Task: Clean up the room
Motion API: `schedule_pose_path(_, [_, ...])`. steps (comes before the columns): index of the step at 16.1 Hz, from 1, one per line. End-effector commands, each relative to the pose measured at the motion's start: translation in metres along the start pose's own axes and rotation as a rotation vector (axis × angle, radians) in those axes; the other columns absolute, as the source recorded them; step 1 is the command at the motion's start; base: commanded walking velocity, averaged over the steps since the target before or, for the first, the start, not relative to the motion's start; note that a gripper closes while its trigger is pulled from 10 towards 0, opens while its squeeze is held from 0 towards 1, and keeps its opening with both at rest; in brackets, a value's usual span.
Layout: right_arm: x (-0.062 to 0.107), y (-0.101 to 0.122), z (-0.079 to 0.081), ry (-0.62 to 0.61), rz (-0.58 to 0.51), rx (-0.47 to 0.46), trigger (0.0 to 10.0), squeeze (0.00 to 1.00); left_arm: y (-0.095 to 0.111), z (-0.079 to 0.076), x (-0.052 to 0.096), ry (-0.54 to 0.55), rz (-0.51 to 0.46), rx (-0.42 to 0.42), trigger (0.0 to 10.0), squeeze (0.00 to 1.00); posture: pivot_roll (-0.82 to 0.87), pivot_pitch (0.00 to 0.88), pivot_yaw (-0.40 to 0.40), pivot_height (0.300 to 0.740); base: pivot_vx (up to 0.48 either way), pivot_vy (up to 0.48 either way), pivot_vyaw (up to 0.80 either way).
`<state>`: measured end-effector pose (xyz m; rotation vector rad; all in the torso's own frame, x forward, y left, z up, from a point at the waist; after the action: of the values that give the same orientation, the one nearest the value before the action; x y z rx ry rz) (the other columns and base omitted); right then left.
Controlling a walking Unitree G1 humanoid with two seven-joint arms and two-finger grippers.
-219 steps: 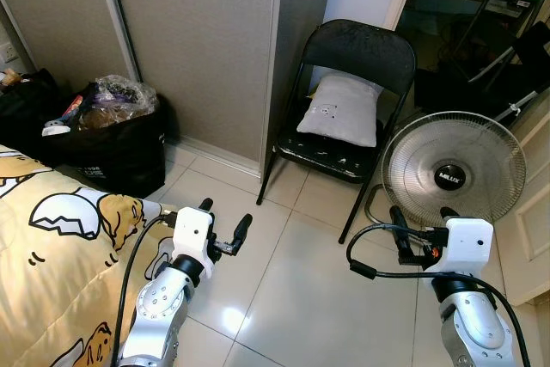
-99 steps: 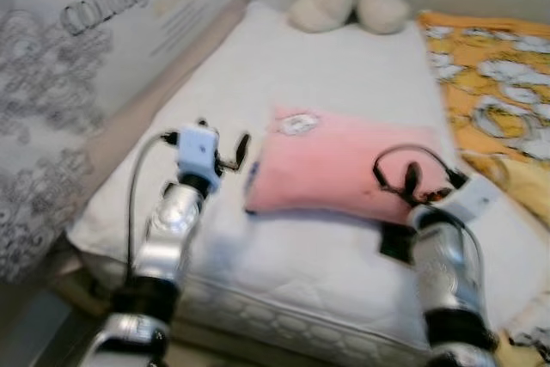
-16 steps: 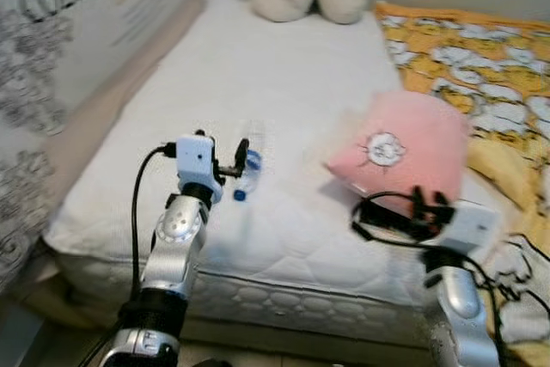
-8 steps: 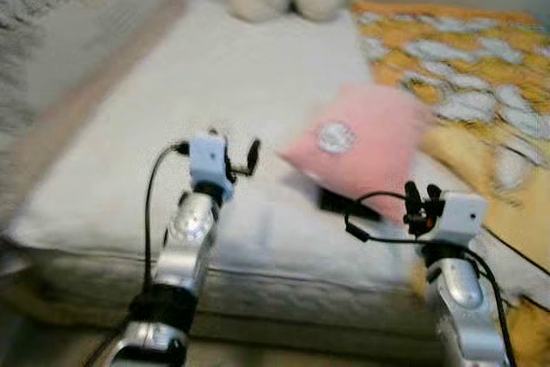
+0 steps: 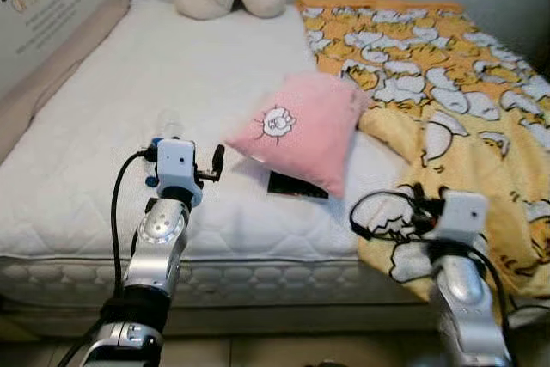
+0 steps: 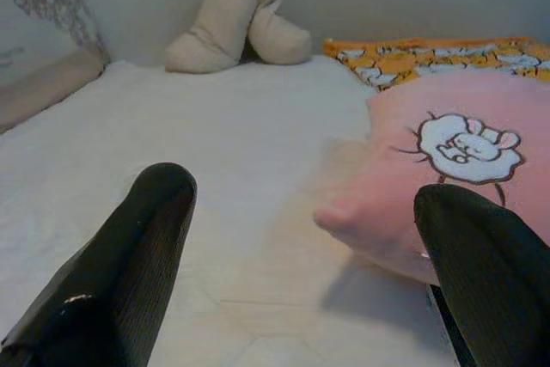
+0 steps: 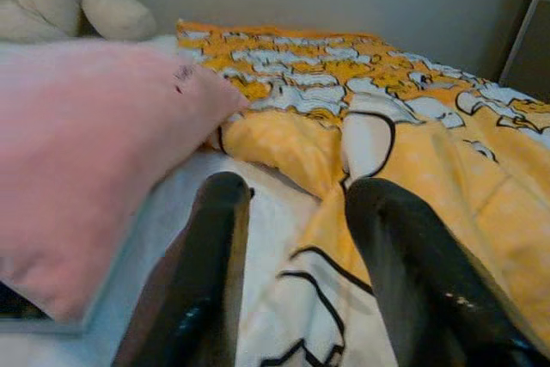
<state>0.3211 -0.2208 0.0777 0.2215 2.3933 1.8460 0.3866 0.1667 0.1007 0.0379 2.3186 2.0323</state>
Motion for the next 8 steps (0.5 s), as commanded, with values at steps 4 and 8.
schedule_pose_path(4, [-0.005,-0.002,-0.006,-0.033,0.012,-0.035,10.0,1.0,0.007,-0.005,-0.008,-0.011,-0.016,-0.048,10.0,1.0,-0.14,0.0,-0.009,0.74,0.0,0.0,0.0])
schedule_pose_path(8, [-0.005,-0.003,-0.001,-0.031,0.008,-0.125,10.0,1.0,-0.006,-0.003,-0.007,0.017,0.038,0.021,10.0,1.0,-0.15,0.0,0.0,0.74,0.0,0.0,0.0])
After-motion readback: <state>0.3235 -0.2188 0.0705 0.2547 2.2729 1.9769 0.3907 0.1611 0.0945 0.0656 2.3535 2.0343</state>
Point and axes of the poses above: a point about 5 cm out from each wrist's last joint towards the gripper, its own x axis pointing back from the gripper into the wrist, its own y axis along the axis of the wrist's last joint, z = x × y, the point moved 6 cm from there along -x, pointing out of the wrist towards the gripper, and after that the axes turned 12 degrees about x, right-handed, at the moved point
